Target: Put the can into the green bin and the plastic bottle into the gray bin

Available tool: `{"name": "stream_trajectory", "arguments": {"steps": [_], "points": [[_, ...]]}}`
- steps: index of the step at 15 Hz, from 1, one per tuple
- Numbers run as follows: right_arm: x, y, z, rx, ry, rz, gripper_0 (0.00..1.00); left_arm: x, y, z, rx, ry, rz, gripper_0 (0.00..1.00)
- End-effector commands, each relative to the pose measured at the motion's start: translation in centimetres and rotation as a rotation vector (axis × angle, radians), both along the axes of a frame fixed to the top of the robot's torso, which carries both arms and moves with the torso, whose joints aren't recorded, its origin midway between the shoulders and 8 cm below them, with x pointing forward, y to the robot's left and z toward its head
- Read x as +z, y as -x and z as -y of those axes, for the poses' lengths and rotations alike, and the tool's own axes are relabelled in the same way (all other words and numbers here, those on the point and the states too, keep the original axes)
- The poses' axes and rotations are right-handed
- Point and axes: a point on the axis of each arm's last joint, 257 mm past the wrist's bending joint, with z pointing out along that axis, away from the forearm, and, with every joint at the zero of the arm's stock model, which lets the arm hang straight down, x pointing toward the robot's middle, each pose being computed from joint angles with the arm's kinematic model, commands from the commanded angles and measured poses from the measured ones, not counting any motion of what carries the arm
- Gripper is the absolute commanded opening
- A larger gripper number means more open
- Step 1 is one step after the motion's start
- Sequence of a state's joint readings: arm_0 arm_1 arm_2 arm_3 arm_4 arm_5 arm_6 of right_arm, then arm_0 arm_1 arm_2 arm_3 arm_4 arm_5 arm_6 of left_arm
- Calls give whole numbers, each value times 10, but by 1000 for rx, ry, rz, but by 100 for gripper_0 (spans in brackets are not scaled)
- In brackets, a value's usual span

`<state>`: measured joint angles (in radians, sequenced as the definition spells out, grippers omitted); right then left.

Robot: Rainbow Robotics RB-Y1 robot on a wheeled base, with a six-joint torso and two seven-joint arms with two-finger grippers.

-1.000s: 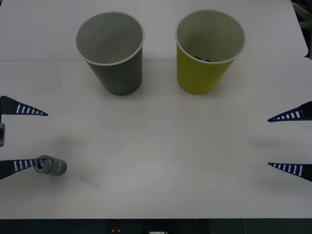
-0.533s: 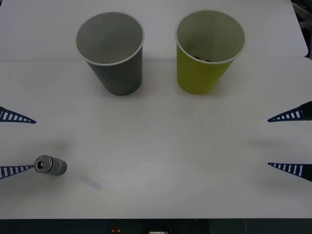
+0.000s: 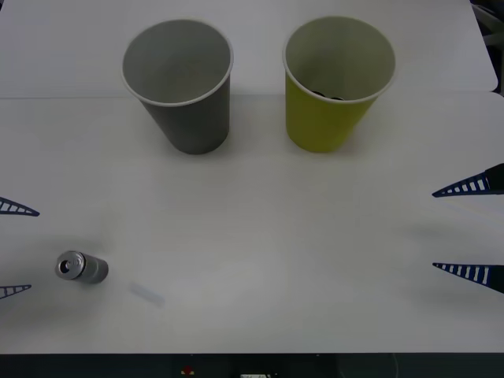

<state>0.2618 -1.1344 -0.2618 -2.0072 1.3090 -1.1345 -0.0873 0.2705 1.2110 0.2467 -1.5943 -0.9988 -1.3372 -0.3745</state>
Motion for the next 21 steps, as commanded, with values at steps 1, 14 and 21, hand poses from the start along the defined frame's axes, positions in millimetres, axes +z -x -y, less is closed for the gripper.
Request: {"name": "stream_trajectory", "arguments": {"steps": [1,14,21], "points": [[0,0,0,0,0,0,100,-10,1,-8,-5,25,10,100],[0,0,0,0,0,0,100,-65,-3,-32,79,234,-73,100],[0,0,0,0,0,0,100,-96,-17,-35,170,325,13,100]]}}
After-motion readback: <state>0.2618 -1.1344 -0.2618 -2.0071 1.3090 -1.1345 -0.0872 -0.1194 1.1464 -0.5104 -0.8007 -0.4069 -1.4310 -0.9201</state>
